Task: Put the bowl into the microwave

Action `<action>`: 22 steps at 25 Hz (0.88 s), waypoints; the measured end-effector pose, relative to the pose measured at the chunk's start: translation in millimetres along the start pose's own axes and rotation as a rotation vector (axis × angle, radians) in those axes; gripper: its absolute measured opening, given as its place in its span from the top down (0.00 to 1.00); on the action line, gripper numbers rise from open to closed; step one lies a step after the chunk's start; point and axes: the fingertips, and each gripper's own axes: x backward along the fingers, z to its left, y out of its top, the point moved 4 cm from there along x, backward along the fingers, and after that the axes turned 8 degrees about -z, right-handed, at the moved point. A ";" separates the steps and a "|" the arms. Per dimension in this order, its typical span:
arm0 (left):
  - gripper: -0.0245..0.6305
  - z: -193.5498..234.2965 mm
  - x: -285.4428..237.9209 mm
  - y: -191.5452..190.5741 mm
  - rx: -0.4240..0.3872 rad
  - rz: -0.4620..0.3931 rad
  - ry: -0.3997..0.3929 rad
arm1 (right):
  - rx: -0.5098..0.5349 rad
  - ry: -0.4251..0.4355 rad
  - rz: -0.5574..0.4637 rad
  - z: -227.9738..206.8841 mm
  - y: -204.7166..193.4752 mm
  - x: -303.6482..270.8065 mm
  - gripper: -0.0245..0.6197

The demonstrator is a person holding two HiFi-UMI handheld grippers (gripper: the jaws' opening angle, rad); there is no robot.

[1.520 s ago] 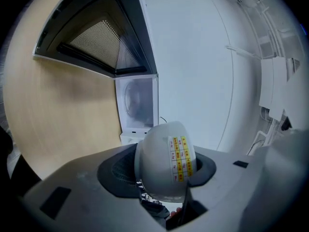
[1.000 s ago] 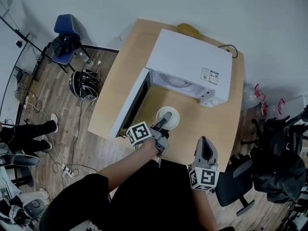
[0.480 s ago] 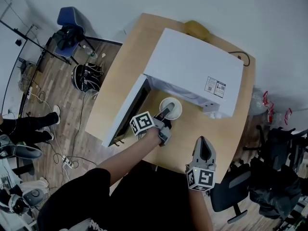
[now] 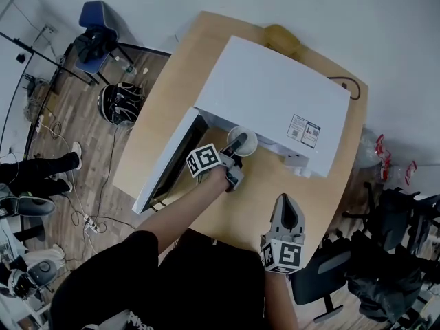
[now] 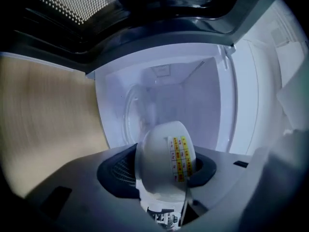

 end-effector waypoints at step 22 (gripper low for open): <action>0.65 32.1 -32.5 9.4 0.061 -0.103 0.111 | -0.057 -0.066 0.054 -42.3 -17.5 9.2 0.87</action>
